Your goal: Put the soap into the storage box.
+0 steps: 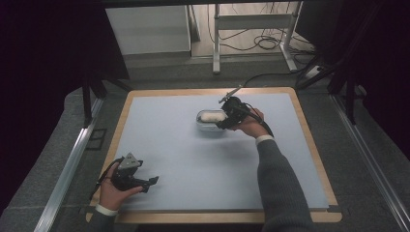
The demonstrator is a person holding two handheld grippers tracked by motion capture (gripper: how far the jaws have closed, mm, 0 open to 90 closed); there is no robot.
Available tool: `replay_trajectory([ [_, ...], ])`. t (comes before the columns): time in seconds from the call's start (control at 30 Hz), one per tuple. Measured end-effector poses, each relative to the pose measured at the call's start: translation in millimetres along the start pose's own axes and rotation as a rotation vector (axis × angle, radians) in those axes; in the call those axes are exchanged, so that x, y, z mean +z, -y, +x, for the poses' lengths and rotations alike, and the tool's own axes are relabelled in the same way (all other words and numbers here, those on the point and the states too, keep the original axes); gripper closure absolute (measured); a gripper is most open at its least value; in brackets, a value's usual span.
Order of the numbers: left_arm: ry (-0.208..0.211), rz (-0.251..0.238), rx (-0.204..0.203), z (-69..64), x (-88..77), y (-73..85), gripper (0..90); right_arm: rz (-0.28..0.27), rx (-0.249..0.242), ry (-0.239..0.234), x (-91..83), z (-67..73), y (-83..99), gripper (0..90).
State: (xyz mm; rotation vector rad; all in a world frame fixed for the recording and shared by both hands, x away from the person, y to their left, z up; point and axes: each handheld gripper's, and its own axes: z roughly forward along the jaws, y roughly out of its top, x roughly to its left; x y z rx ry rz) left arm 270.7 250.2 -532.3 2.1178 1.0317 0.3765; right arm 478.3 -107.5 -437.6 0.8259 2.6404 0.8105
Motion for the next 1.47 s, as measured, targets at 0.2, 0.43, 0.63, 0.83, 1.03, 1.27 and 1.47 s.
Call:
replay_trajectory([
  [0.2,-0.002,0.003,-0.001,0.0,0.1,-0.1,9.7,-0.038,0.043,0.024,-13.0,1.9,32.0,31.9],
  [0.43,-0.004,0.004,-0.002,-0.4,0.7,-0.1,9.6,-0.074,0.085,0.059,-30.1,9.6,72.9,31.4],
  [0.63,-0.007,0.007,0.002,-0.8,1.5,-0.1,9.7,-0.124,0.11,0.068,-42.4,15.9,110.9,30.9],
  [0.83,-0.008,0.01,0.003,-0.6,1.6,-0.2,9.6,-0.156,0.152,0.086,-50.4,22.2,144.2,29.2],
  [1.03,-0.011,0.01,0.001,-0.3,1.0,-0.3,9.6,-0.192,0.218,0.127,-53.3,24.0,172.9,25.3],
  [1.27,-0.01,0.015,0.005,-0.5,1.8,-0.3,9.7,-0.199,0.241,0.152,-55.5,21.5,182.0,21.4],
  [1.47,-0.01,0.011,0.003,-0.2,1.1,-0.3,9.6,-0.2,0.244,0.163,-55.2,22.4,183.7,18.4],
])
